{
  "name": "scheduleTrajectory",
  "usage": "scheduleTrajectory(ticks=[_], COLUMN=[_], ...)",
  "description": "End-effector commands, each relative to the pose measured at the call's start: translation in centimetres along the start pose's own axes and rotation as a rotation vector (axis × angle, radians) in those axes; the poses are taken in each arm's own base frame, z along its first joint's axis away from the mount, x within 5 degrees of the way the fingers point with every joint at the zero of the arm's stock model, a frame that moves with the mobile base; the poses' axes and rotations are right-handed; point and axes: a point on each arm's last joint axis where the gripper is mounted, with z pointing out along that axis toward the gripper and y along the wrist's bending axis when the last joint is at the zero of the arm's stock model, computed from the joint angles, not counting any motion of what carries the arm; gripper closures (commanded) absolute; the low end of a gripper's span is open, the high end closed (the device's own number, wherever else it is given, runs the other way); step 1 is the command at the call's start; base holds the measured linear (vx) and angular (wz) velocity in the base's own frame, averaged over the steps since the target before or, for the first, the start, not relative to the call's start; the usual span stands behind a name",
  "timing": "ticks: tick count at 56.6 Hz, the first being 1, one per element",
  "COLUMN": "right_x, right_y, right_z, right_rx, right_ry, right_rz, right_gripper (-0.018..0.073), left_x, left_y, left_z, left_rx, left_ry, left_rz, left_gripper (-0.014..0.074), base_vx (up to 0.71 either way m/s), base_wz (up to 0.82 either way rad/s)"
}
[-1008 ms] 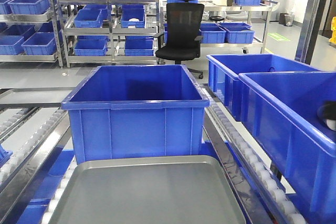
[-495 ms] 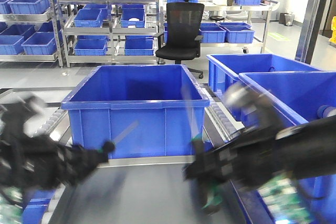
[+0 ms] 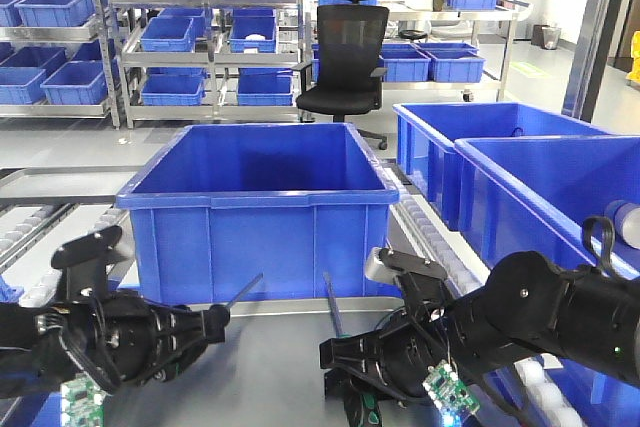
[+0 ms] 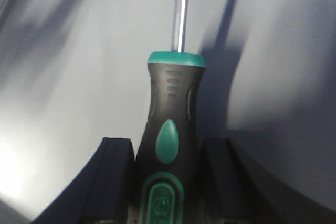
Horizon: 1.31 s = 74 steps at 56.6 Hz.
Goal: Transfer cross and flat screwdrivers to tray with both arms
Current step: 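Open both grippers to drop the screwdrivers onto the tray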
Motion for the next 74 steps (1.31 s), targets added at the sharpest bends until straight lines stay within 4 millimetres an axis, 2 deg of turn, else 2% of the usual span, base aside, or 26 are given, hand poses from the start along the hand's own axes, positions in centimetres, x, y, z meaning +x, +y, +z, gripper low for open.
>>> scheduleTrajectory(ticks=[1,15,24,31,42,49,55,60,67,74], right_x=[-0.7,-0.7,-0.7,-0.7,-0.6,-0.5,-0.5,-0.5,-0.5,0.1], right_y=[0.5,0.5,0.5,0.5,0.5,0.5,0.7,1.2,1.9,3.1], right_z=[-0.9,-0.9,-0.9,-0.9,-1.0,-1.0,-1.4,-2.6,-5.8,-10.0], right_rx=[-0.012,-0.008,-0.008,-0.008,-0.010,-0.012,-0.017,-0.026,-0.045,-0.043], right_ry=[-0.044,-0.046,-0.046,-0.043,-0.035,-0.023,-0.018,-0.028,-0.073,-0.125], right_rz=[-0.005,-0.012,-0.017,-0.018,-0.022,-0.022,-0.036,-0.067,-0.109,-0.189], right_gripper=[0.0567,0.0557,0.0493,0.0379,0.0136,0.0027,0.0000,0.0001,0.0008,0.0043], left_x=[-1.4,-1.1,-0.9,-0.5,-0.4,-0.6,-0.7,-0.7,-1.1,-1.4], left_y=[-0.9,-0.7,-0.8,-1.0,-1.0,-1.0,-1.1,-1.5,-2.4,-3.7], left_z=[-1.1,-0.9,-0.9,-0.9,-0.9,-0.9,-1.2,-1.9,-4.0,-7.3], left_rx=[0.017,0.009,0.020,0.036,0.040,0.035,0.041,0.059,0.090,0.130], left_ry=[-0.097,-0.077,-0.049,-0.012,-0.001,-0.018,-0.020,-0.021,-0.063,-0.118], left_rz=[-0.009,0.053,0.060,0.061,0.087,0.093,0.093,0.099,0.122,0.176], left_gripper=[0.0593,0.0566,0.0460,0.0325,0.0110,0.0027,0.0016,0.0022,0.0064,0.0189], base_vx=[0.00,0.00,0.00,0.00,0.00,0.00,0.00,0.00,0.00,0.00], base_wz=[0.00,0.00,0.00,0.00,0.00,0.00,0.00,0.00,0.00,0.00])
